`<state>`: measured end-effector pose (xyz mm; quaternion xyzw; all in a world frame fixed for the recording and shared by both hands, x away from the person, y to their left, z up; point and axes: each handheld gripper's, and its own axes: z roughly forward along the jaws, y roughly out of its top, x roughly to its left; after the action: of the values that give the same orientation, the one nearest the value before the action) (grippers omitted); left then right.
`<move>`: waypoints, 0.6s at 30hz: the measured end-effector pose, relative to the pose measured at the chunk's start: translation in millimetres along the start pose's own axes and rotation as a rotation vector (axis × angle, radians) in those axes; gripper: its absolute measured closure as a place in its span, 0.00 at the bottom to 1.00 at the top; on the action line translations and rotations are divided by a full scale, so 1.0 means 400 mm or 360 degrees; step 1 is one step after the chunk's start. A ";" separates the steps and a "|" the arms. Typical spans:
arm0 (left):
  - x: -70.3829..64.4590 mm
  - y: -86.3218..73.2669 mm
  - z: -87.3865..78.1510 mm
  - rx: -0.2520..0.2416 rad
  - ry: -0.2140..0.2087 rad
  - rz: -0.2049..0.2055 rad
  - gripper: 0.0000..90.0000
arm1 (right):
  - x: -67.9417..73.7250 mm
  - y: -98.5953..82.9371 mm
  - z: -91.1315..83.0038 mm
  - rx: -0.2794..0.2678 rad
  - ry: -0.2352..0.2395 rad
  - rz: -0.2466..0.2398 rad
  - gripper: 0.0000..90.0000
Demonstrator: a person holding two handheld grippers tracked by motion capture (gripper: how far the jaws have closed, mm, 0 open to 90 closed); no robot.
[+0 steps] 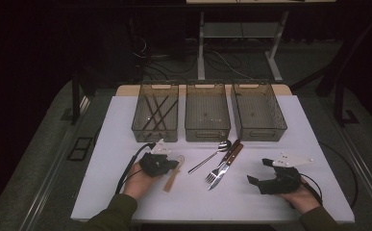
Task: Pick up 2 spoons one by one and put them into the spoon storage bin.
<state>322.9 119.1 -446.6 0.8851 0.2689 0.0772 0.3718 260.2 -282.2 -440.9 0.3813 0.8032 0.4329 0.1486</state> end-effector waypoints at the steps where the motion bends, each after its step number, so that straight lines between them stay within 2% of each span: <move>1: -0.002 0.003 0.003 0.0002 -0.0003 0.0006 1.00 | 0.000 0.000 0.000 0.0000 -0.0001 0.0000 0.13; 10: -0.015 0.011 0.012 0.0006 -0.0014 0.0035 0.99 | -0.001 0.000 0.000 -0.0001 -0.0006 0.0000 0.15; 13: -0.015 0.012 -0.002 -0.0037 0.0002 0.0020 0.94 | 0.000 0.001 -0.002 -0.0005 -0.0005 0.0000 0.15; 18: -0.027 0.008 -0.037 -0.0112 0.0013 -0.0065 0.77 | 0.000 0.001 -0.003 -0.0007 -0.0007 0.0001 0.15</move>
<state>310.3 120.6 -433.2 0.8656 0.2856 0.0826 0.4030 260.0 -282.8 -440.0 0.3823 0.8017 0.4340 0.1511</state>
